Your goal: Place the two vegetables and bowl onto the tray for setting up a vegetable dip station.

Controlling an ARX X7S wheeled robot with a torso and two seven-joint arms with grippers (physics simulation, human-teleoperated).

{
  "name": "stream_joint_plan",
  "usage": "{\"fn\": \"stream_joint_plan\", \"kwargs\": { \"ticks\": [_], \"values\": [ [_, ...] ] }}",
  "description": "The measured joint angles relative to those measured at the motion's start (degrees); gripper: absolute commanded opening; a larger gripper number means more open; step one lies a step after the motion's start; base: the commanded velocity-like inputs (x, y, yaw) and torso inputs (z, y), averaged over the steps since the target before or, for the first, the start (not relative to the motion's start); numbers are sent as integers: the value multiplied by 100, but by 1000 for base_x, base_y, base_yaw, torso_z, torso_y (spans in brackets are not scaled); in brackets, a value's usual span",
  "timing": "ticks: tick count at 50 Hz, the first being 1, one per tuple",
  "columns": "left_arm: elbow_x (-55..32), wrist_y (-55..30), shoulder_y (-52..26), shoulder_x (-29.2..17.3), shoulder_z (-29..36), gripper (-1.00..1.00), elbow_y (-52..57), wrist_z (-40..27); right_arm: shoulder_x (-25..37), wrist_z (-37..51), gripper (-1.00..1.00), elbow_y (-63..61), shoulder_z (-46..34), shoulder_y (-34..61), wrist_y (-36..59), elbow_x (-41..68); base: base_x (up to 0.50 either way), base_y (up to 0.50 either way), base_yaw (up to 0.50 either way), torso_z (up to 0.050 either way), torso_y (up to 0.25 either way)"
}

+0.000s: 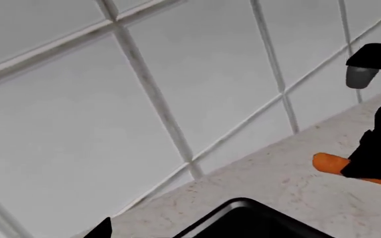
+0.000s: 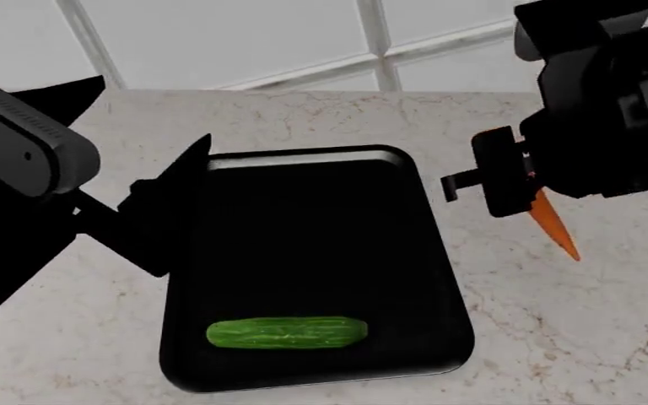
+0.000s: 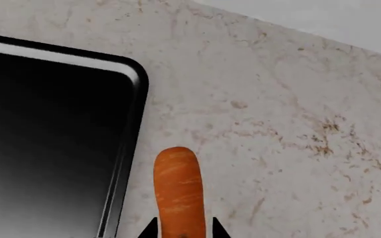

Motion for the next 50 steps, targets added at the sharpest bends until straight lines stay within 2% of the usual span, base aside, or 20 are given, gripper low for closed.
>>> {"fn": "stream_joint_plan", "kwargs": {
  "ticks": [9, 17, 22, 36, 50],
  "values": [
    [-99, -41, 78, 17, -195, 100, -14, -128, -642, 628, -100, 746, 710, 301, 64, 18, 0, 0, 0, 0, 0],
    [-160, -80, 164, 50, -368, 100, -24, -289, -1070, 1553, -100, 940, 1672, 237, 278, 218, 0, 0, 0, 0, 0],
    [-197, -73, 228, 46, -435, 100, -2, -331, -1158, 2391, -100, 911, 2064, 136, 428, 812, 0, 0, 0, 0, 0],
    [-284, 7, 388, -6, -548, 100, 64, -334, -1068, 5320, -100, 719, 2421, -289, 565, 3667, 0, 0, 0, 0, 0],
    [-293, 320, 610, -64, -581, 100, -11, -134, -1058, 7270, -100, 735, 1952, -429, 585, 5277, 0, 0, 0, 0, 0]
  ]
}}
